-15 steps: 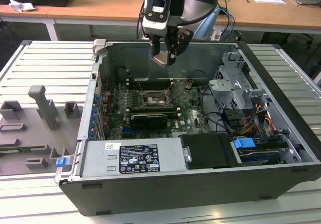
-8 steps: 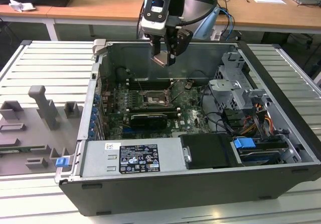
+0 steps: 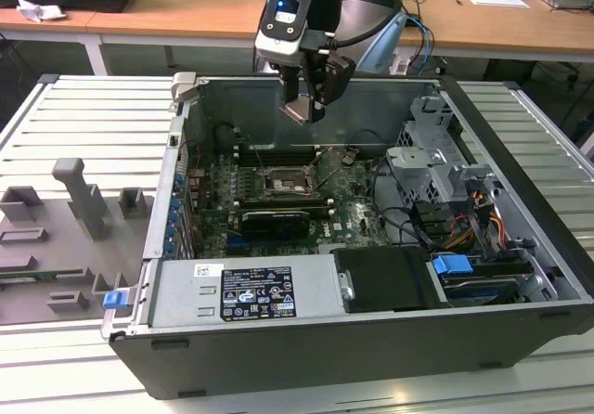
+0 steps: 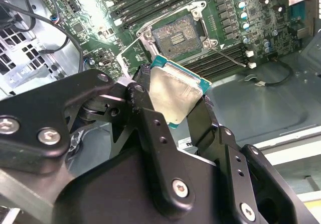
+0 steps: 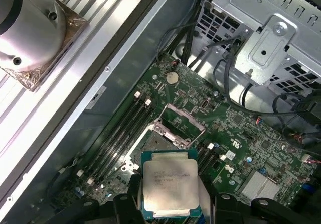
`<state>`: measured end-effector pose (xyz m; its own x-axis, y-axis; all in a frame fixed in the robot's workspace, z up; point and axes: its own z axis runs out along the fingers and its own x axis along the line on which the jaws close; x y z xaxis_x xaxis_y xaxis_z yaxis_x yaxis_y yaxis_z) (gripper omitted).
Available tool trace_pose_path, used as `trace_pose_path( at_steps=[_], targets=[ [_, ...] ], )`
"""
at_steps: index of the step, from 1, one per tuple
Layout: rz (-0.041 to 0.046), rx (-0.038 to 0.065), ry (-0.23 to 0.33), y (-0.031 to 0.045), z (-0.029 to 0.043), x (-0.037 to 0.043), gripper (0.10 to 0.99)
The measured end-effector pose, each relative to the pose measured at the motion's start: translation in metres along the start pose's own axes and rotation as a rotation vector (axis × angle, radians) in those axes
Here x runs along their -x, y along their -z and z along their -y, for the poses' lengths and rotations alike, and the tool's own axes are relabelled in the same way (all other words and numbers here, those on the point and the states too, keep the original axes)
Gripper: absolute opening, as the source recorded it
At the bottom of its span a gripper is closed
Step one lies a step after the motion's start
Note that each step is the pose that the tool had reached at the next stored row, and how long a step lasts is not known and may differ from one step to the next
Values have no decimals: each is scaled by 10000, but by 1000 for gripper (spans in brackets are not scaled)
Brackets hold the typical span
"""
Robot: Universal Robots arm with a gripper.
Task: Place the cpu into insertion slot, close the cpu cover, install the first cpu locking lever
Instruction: 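Place the cpu into insertion slot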
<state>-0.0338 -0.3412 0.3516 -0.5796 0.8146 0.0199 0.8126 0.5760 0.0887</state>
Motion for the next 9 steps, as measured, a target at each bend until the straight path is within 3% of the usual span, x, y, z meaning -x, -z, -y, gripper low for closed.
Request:
trace_pose_path(
  at_steps=[9],
  targets=[
    [29, 3, -338, -35, 3, 1, 533]
  ],
)
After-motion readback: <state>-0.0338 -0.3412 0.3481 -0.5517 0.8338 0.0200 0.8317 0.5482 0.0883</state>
